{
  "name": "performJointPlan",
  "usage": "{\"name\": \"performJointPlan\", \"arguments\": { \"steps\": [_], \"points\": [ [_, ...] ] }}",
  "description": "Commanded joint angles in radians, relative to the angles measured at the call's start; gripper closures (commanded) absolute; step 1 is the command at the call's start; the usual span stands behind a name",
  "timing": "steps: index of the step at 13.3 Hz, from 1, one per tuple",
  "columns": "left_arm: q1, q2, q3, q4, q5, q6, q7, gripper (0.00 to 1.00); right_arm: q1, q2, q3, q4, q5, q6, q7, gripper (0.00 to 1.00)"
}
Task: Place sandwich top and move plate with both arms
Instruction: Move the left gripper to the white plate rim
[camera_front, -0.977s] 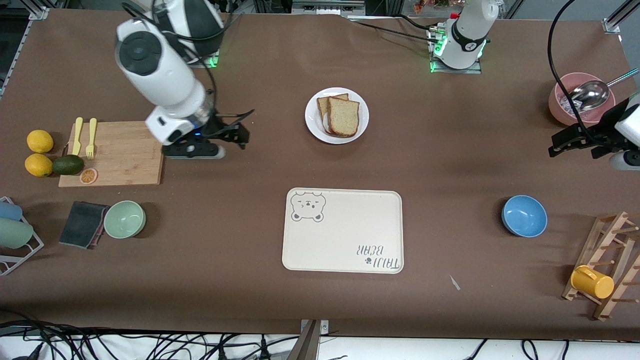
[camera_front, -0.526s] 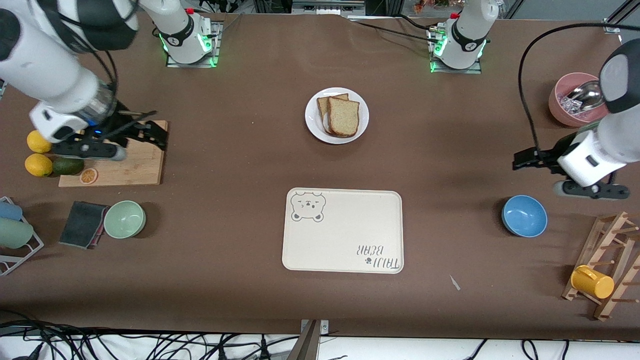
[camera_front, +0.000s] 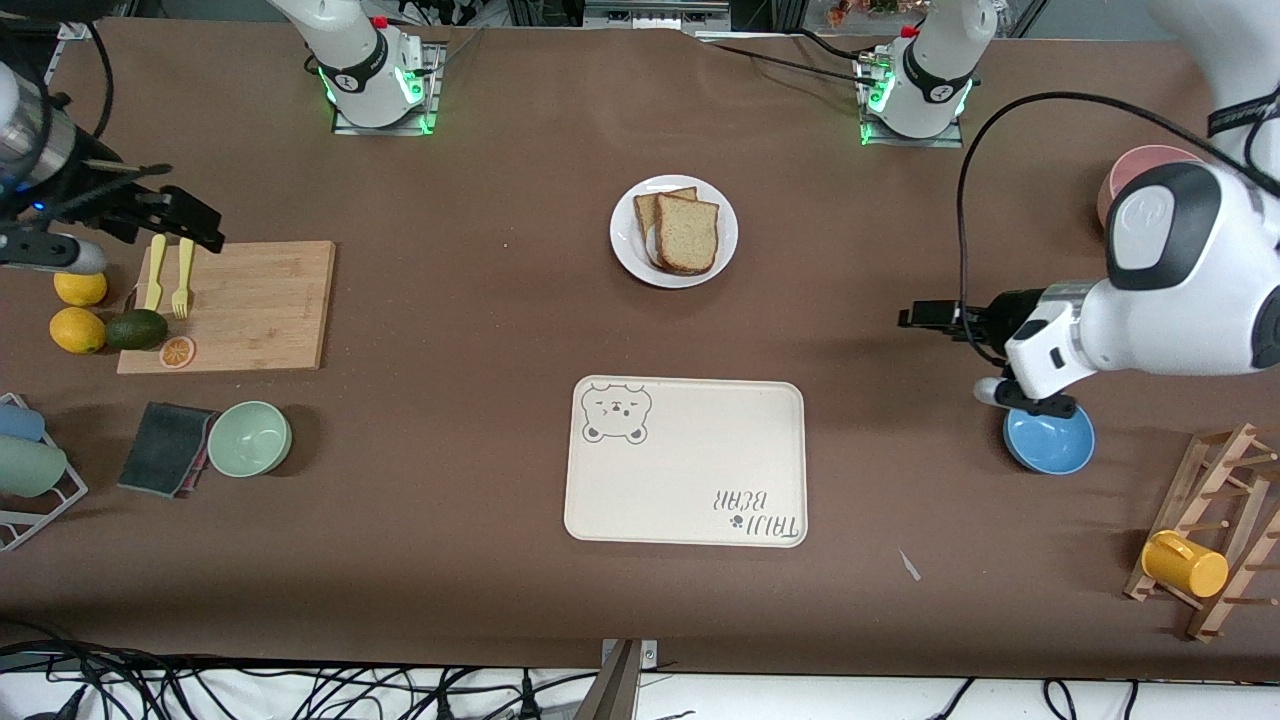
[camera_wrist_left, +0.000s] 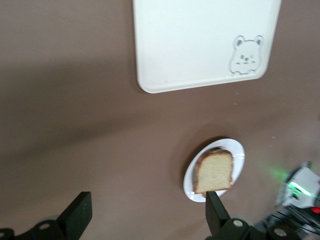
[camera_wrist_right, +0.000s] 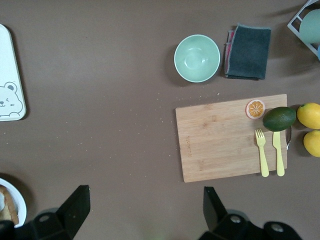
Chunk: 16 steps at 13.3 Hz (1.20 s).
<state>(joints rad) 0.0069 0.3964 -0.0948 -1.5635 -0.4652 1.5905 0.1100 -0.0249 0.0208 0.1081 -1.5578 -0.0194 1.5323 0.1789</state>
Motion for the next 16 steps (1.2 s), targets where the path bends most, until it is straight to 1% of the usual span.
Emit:
{"name": "performJointPlan", "arguments": {
  "steps": [1, 3, 4, 6, 8, 10, 11, 12, 13, 15, 16],
  "points": [
    [-0.005, 0.042, -0.046, -0.048, -0.087, 0.014, 0.033, 0.00, -0.073, 0.013, 0.082, 0.045, 0.009, -0.026, 0.002, 0.00],
    [-0.011, 0.038, -0.112, -0.139, -0.098, 0.139, 0.060, 0.00, -0.058, 0.013, 0.059, 0.042, 0.007, -0.011, -0.003, 0.00],
    [-0.018, 0.053, -0.141, -0.150, -0.099, 0.164, 0.110, 0.00, -0.029, 0.013, 0.033, 0.042, -0.002, -0.008, -0.004, 0.00],
    [-0.015, 0.119, -0.177, -0.158, -0.147, 0.152, 0.172, 0.00, 0.029, 0.011, -0.031, 0.044, -0.005, -0.012, -0.006, 0.00],
    [-0.021, 0.165, -0.195, -0.190, -0.151, 0.155, 0.253, 0.00, 0.036, 0.008, -0.036, 0.045, -0.002, -0.018, -0.001, 0.00],
    [-0.019, 0.165, -0.198, -0.281, -0.251, 0.187, 0.361, 0.01, 0.033, 0.016, -0.036, 0.050, -0.004, -0.021, -0.002, 0.00],
    [-0.021, 0.156, -0.201, -0.332, -0.291, 0.234, 0.405, 0.02, 0.031, 0.028, -0.039, 0.050, 0.002, -0.020, -0.003, 0.00],
    [-0.021, 0.150, -0.210, -0.384, -0.305, 0.288, 0.462, 0.06, 0.023, 0.030, -0.038, 0.050, -0.004, -0.020, -0.009, 0.00],
    [-0.010, 0.150, -0.223, -0.424, -0.317, 0.314, 0.524, 0.10, 0.023, 0.031, -0.037, 0.053, 0.001, -0.021, -0.009, 0.00],
    [-0.008, 0.144, -0.223, -0.470, -0.325, 0.321, 0.595, 0.23, 0.023, 0.028, -0.039, 0.053, 0.001, -0.024, -0.009, 0.00],
    [-0.010, 0.144, -0.224, -0.481, -0.345, 0.327, 0.625, 0.26, 0.022, 0.030, -0.048, 0.053, 0.001, -0.024, -0.010, 0.00]
  ]
}}
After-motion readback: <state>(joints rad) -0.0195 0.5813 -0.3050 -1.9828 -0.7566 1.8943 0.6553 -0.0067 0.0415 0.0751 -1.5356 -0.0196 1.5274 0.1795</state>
